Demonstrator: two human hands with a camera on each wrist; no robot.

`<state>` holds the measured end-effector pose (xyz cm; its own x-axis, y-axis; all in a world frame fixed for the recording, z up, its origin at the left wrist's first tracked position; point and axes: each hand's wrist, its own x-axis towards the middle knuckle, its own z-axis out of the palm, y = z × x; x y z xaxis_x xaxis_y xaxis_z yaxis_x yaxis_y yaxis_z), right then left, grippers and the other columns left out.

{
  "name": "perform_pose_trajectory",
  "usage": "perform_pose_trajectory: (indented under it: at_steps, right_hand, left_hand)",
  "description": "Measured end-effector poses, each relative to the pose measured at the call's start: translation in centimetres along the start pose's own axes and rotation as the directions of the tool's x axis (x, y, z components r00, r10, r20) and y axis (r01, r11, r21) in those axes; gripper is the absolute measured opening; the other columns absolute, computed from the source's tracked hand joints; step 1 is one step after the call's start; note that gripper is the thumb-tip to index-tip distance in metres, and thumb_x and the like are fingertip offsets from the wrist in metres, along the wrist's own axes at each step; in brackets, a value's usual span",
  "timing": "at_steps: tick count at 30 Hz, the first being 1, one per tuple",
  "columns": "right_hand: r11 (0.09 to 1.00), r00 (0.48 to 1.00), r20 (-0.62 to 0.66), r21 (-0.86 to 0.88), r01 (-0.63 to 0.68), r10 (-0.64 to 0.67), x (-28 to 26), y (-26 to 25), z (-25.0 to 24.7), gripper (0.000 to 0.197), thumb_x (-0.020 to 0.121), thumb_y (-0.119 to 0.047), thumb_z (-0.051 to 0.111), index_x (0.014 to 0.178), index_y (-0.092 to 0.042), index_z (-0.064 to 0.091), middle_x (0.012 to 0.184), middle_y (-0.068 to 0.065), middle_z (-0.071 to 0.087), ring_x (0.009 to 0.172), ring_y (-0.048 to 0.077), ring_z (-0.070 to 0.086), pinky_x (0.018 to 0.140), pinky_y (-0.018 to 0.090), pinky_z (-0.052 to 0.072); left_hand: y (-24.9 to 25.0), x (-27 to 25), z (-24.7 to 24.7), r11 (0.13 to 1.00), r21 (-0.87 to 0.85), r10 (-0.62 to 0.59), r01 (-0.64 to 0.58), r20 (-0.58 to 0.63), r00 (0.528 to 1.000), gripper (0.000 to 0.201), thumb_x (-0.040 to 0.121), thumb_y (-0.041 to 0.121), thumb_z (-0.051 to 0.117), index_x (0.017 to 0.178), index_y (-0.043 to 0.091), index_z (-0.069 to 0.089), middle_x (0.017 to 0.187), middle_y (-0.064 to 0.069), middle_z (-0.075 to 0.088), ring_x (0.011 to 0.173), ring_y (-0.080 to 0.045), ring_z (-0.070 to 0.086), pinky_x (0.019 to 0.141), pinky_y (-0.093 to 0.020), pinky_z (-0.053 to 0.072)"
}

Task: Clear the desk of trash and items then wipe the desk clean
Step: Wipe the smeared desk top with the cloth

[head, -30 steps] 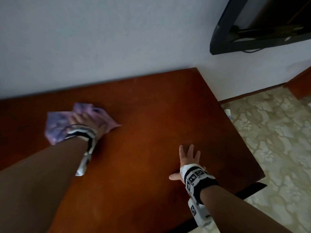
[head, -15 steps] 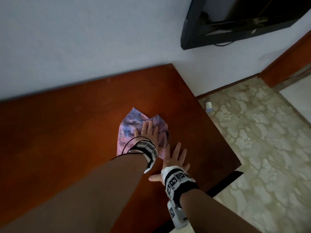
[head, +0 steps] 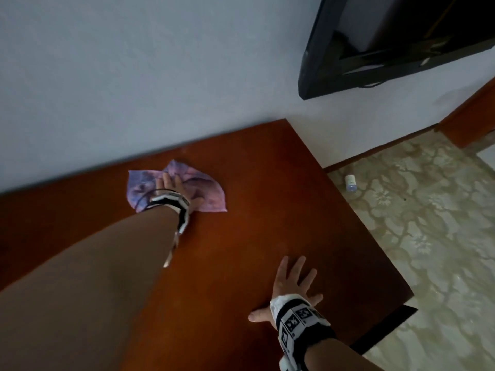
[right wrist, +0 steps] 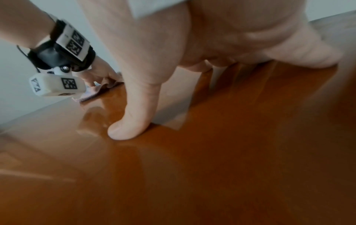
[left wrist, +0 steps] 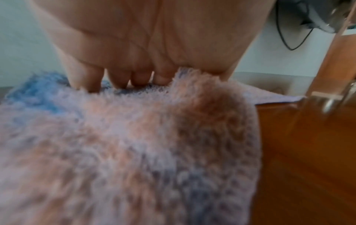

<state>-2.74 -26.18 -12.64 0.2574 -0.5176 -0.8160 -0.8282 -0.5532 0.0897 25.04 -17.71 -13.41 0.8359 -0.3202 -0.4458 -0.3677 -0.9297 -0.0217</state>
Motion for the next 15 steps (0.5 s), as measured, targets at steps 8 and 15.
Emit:
perform_pose_trajectory:
  at_steps: [8,15]
  right_hand:
    - [1.0,1.0,-0.011,0.0,-0.013,0.013,-0.8,-0.1,-0.4,0.151,0.056,-0.06,0.083,0.144,-0.019,-0.032,0.148,0.018,-0.04,0.139,0.047,-0.024,0.109,0.07,0.014]
    - [0.999,0.998,-0.047,-0.023,-0.039,0.038,-0.4,-0.2,0.0,0.151,0.051,-0.063,0.084,0.148,-0.022,-0.025,0.151,0.016,-0.036,0.14,0.047,-0.022,0.109,0.069,0.018]
  left_hand:
    - [7.4,-5.5,3.3,0.977,0.036,0.209,-0.212,0.07,0.975,0.099,0.085,0.065,0.047,0.152,0.014,-0.006,0.158,-0.012,-0.013,0.146,-0.032,-0.009,0.111,-0.06,0.014]
    - [11.6,-12.2,7.3,0.868,0.095,0.463,-0.487,0.199,0.864,0.1,0.084,0.068,0.046,0.151,0.022,-0.013,0.157,-0.005,-0.023,0.145,-0.027,-0.019,0.114,-0.056,0.002]
